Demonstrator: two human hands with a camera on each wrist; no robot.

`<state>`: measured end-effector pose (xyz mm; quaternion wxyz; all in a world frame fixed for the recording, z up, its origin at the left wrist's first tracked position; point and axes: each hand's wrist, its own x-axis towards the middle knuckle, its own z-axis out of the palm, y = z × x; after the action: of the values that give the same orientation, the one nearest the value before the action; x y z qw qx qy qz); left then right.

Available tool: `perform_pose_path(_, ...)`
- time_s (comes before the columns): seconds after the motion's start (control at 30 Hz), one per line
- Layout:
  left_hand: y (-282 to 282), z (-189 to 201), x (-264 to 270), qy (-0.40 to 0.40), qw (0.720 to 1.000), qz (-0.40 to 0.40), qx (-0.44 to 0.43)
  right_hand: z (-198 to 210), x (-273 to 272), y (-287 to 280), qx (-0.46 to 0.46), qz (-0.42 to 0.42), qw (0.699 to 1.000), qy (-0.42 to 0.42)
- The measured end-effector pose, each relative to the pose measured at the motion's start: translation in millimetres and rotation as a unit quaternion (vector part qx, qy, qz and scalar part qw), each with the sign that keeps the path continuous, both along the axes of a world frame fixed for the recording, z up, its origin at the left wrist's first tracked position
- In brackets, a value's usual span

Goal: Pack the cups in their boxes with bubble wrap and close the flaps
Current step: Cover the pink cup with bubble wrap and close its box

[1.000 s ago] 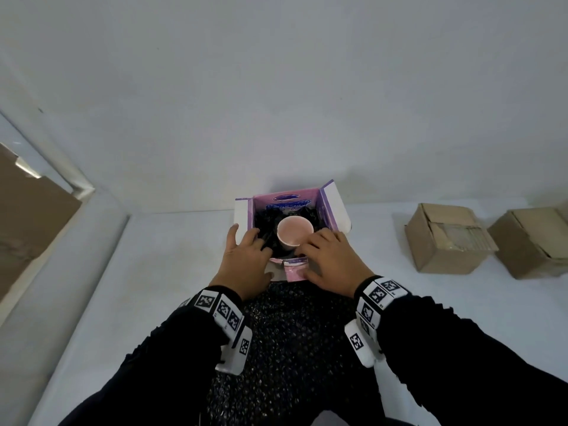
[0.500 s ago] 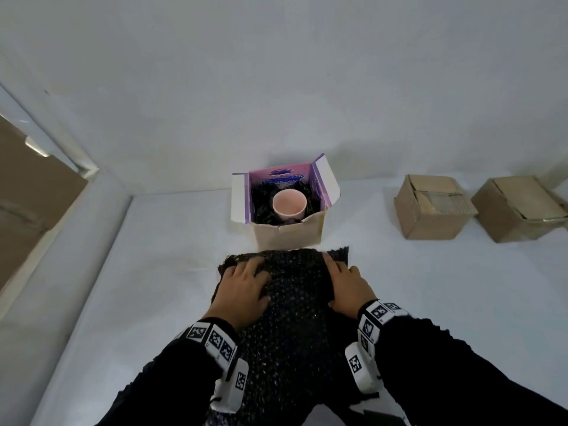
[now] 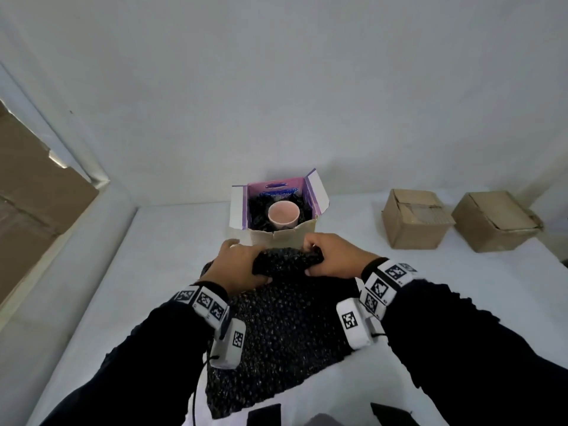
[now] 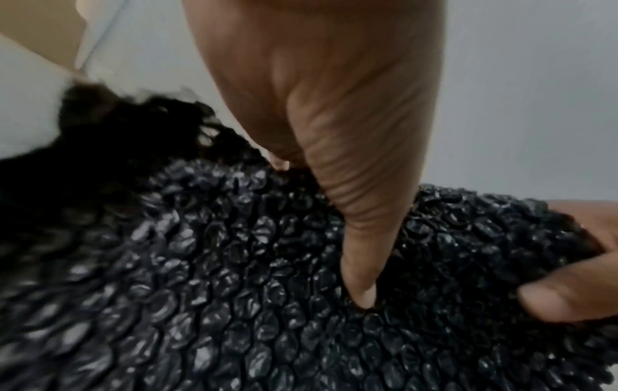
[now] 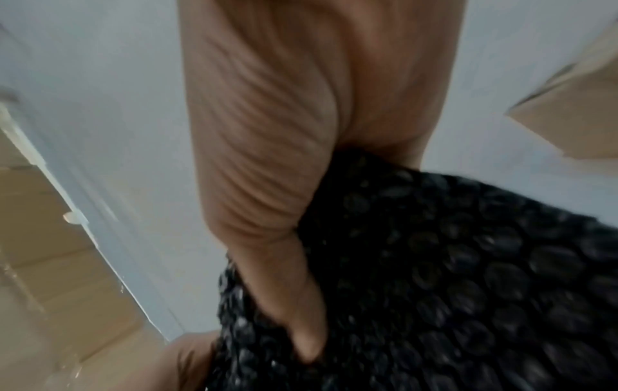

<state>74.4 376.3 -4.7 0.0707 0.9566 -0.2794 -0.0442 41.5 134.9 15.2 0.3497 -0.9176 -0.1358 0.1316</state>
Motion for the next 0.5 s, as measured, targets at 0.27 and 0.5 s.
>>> perform_pose_path(0.27,-25.7,85.7,19.2,-0.005,0.999,-0.031,-0.039,89.5,25.0,-13.0,-0.139,0.006,0.99,-0.026)
perform_pose_path(0.5,0.7,151.8,58.8,0.051,0.997,0.043,0.029,151.6,64.1,-27.4,-0.186,-0.079,0.979,-0.039)
